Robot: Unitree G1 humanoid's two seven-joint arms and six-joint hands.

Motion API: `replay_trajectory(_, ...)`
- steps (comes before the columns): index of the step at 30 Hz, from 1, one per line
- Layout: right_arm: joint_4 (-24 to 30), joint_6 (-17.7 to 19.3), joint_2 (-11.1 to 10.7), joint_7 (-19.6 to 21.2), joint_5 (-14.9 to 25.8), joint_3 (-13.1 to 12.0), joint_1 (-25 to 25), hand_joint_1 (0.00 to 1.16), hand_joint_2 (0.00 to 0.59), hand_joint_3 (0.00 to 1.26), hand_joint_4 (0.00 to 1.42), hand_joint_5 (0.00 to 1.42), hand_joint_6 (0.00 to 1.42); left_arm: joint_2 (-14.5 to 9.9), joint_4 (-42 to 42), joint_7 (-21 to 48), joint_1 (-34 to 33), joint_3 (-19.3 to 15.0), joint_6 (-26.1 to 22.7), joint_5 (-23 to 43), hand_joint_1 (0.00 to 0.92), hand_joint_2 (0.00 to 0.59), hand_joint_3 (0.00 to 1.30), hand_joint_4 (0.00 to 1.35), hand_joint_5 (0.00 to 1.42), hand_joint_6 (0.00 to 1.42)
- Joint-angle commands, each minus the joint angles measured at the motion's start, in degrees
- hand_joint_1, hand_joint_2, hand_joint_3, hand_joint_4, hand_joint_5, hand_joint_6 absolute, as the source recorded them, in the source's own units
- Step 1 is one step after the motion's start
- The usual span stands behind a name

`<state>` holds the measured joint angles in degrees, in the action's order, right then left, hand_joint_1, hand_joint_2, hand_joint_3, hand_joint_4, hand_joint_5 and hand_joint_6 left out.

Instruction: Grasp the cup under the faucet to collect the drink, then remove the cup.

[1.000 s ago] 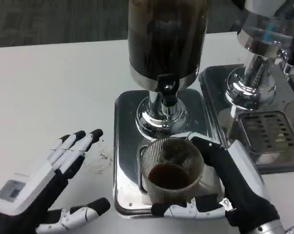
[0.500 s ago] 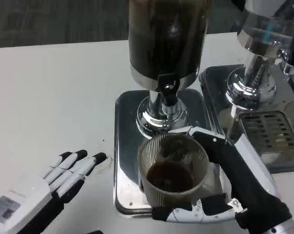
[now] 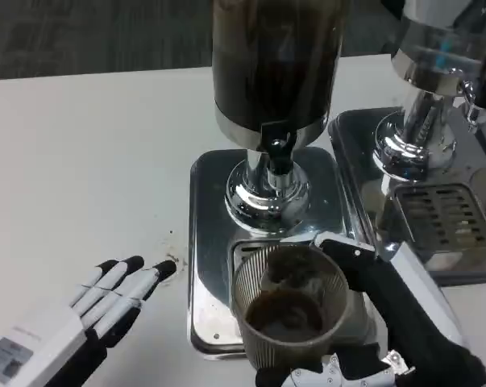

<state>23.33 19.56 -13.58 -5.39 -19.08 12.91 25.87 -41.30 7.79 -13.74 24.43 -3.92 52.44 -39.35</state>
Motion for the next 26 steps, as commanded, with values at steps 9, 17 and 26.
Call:
replay_trajectory(9, 2.7, 1.9, 1.6, 1.8, -1.3, 0.2, 0.2, 1.09, 0.103, 0.61, 0.74, 0.77, 0.91, 1.1, -0.9, 0.3, 0.0, 0.4, -1.3, -0.2, 0.0, 0.132, 0.0, 0.0, 0.0, 0.0)
replay_trajectory(17, 3.1, 1.7, 1.8, 1.6, -1.5, 0.0, 0.3, 1.08, 0.108, 0.62, 0.74, 0.77, 0.91, 1.5, -1.2, 0.9, -0.6, 0.7, -2.1, 0.5, 0.0, 0.142, 0.0, 0.0, 0.0, 0.0)
replay_trajectory(26, 2.6, 1.8, 2.1, 1.5, -1.3, 0.1, 0.0, 1.08, 0.109, 0.62, 0.74, 0.77, 0.91, 2.1, -1.7, 1.2, -0.3, 0.9, -2.8, 1.0, 0.0, 0.147, 0.0, 0.0, 0.0, 0.0)
